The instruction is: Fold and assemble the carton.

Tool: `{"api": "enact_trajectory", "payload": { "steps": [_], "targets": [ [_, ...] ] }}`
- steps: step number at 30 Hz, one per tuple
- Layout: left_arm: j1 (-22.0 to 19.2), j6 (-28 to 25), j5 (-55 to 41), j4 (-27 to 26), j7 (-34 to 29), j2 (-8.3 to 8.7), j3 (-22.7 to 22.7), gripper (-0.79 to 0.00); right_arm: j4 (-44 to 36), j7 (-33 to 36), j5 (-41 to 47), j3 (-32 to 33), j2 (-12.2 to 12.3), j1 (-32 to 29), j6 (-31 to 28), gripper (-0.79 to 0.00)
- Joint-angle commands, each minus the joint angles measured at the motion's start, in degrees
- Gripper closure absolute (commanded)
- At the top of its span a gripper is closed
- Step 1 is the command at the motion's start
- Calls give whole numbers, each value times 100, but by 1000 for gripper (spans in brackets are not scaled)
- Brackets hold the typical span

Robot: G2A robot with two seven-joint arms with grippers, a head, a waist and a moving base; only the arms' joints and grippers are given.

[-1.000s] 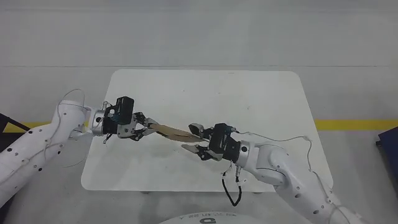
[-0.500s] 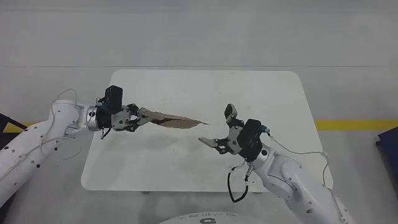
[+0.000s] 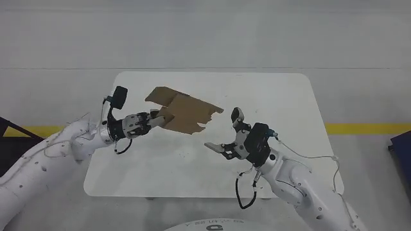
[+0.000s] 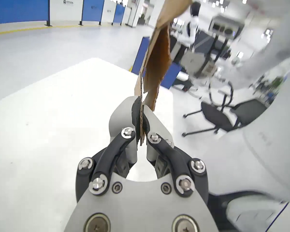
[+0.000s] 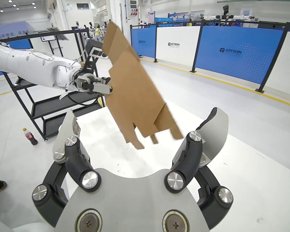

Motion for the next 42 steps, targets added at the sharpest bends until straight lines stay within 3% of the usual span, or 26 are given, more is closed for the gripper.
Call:
{"api": "enact_trajectory", "payload": {
  "steps": [1, 3, 12, 14, 17, 22, 28, 33, 42],
  "targets": [
    [-131, 0, -2356, -215, -712, -63, 100, 0, 0, 0, 0, 0, 0, 0, 0, -785],
    [-172, 0, -3294, -296, -1242, -95, 67, 0, 0, 0, 0, 0, 0, 0, 0, -785],
    [-172, 0, -3294, -296, -1242, -95, 67, 0, 0, 0, 0, 0, 0, 0, 0, -785],
    [-18, 99, -3836, -459, -1198, -126, 111, 0, 0, 0, 0, 0, 0, 0, 0, -785],
    [19, 362, -4503, -453, -2031, -162, 214, 0, 175, 398, 617, -61, -10, 185, -590, -785],
    [50, 328, -5936, -246, -3426, -234, 241, 0, 505, 1151, 1822, 31, -52, 680, -769, -785],
    [110, 247, -6693, 172, -4532, -324, 93, 0, 924, 1697, 3554, 113, -71, 1069, -1589, -785],
    [192, 139, -7281, 361, -5232, -432, -49, 0, 1120, 1835, 3805, 170, -109, 1282, -1244, -785],
    [272, 266, -7611, 610, -5926, -632, -335, 0, 1184, 1989, 3208, -174, -232, 1580, -306, -785]
  ]
}}
